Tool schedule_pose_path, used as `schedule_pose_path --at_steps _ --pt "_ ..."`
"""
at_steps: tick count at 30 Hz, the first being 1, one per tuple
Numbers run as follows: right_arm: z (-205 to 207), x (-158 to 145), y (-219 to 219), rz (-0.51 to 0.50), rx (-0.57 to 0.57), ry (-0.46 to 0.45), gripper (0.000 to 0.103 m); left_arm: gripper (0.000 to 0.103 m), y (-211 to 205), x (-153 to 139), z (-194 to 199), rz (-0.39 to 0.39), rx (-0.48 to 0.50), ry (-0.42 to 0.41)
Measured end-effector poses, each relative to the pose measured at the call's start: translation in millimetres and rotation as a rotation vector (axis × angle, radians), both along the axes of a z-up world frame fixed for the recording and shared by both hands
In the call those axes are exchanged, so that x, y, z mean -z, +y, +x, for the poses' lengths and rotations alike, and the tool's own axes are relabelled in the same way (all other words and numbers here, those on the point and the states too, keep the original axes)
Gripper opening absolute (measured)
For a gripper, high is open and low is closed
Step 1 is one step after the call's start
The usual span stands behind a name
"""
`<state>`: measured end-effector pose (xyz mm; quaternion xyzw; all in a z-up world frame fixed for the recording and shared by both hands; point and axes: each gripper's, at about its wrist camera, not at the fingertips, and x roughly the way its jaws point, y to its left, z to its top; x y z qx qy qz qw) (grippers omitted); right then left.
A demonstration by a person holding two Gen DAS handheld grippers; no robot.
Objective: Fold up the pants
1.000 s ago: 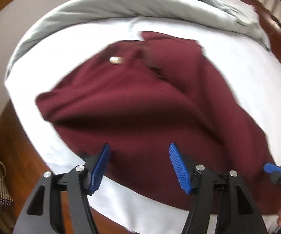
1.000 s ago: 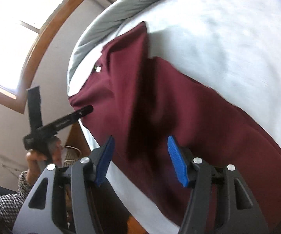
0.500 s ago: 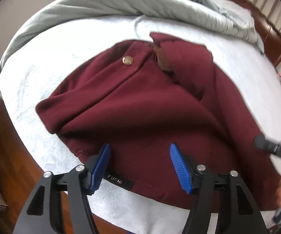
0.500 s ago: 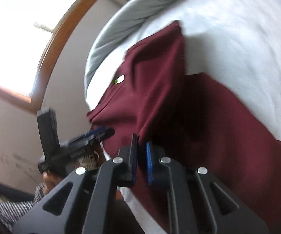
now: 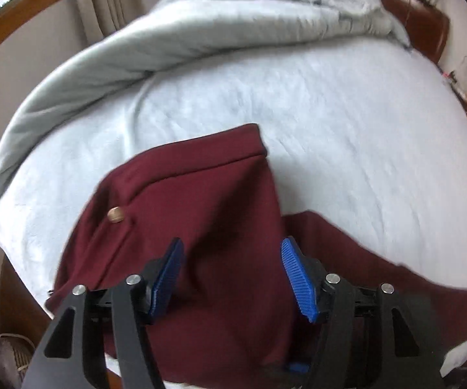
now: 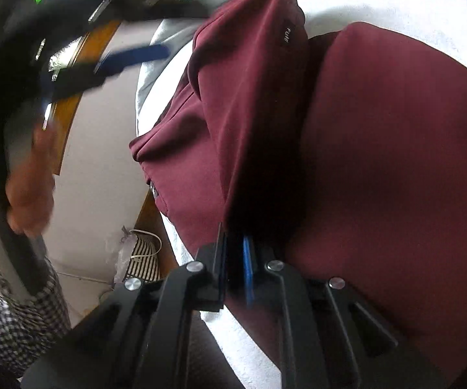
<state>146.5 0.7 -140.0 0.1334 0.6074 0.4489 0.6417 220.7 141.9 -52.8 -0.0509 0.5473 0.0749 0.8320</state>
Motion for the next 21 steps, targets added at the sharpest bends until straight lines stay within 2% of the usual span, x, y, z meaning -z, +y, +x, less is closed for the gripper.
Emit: schedule_pose_path --at_steps 4,7,8,9,10,11,12,13,17,21 --pt "-3 -3 -2 -0.008 -0.011 -0.003 0.008 0.063 -14 18 42 0.083 -0.016 0.119" --pt "-4 -6 -3 -0.011 -0.016 -0.012 0.008 0.062 -10 34 60 0.09 -0.055 0.195" --pt "1 -4 -1 -0.008 -0.011 -0.008 0.008 0.054 -8 37 63 0.087 -0.063 0.206" --pt "2 -4 -1 -0.004 -0.008 -0.003 0.008 0.032 -5 39 64 0.095 -0.075 0.215" --pt "0 -4 -1 -0.002 -0.007 -0.002 0.008 0.02 -1 41 64 0.102 -0.095 0.22" --pt "0 -5 -1 -0.003 -0.006 -0.006 0.008 0.013 5 43 62 0.083 -0.1 0.224" --pt "-1 -6 -2 -0.004 -0.008 -0.012 0.008 0.007 8 43 62 0.069 -0.092 0.223" --pt "-2 -7 -2 -0.007 -0.011 -0.019 0.008 0.005 9 43 60 0.074 -0.083 0.217" --pt "-5 -10 -4 0.003 -0.008 -0.026 0.011 0.004 22 23 34 0.094 -0.114 0.117" --pt "-7 -17 -5 -0.001 -0.018 -0.047 0.012 0.004 47 8 9 0.051 -0.178 0.064"
